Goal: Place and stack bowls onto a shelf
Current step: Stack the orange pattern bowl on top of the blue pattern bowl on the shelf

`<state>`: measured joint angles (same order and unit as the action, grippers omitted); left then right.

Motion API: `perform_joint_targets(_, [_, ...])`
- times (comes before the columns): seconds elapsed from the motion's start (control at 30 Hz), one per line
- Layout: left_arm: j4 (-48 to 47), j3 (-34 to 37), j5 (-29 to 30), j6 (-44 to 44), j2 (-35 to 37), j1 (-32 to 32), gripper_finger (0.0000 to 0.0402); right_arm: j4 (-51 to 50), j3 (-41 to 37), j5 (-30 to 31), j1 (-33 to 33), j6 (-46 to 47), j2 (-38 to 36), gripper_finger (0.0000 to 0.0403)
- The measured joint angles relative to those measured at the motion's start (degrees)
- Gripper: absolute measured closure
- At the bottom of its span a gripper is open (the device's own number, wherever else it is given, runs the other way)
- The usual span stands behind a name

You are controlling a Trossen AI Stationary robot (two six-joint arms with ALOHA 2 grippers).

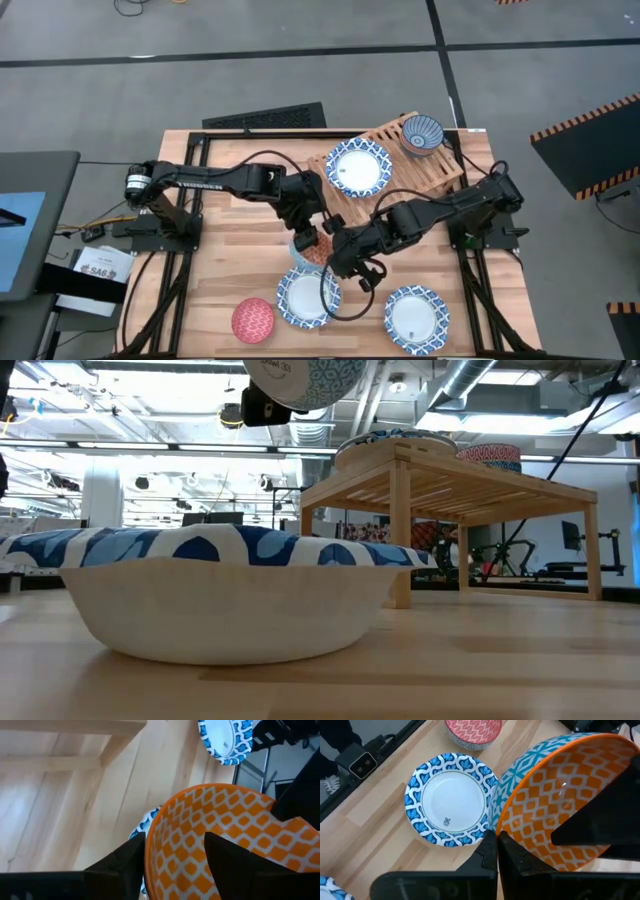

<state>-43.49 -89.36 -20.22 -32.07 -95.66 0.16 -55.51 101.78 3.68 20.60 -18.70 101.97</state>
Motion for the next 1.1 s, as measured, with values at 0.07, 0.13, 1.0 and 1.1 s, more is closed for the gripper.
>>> perform_joint_targets(0.07, [0.90,0.00,-0.27,-0.86,0.00,0.29,0.0219,0.18,0.00,-0.51,0.29,1.19,-0.49,0.0384])
perform_joint_targets(0.13, [2.79,0.00,-0.56,-1.20,0.00,0.53,0.0219,0.76,-0.04,-0.90,0.78,2.94,-1.54,0.0384])
perform_joint_targets(1.0, [19.05,-0.13,17.38,7.90,0.00,3.13,0.0219,-3.98,0.07,4.19,-2.00,11.06,-6.79,0.0389])
perform_joint_targets(1.1, [16.86,-0.13,17.50,9.38,0.00,3.22,0.0219,-8.54,0.02,4.39,-2.87,12.18,-6.79,0.0389])
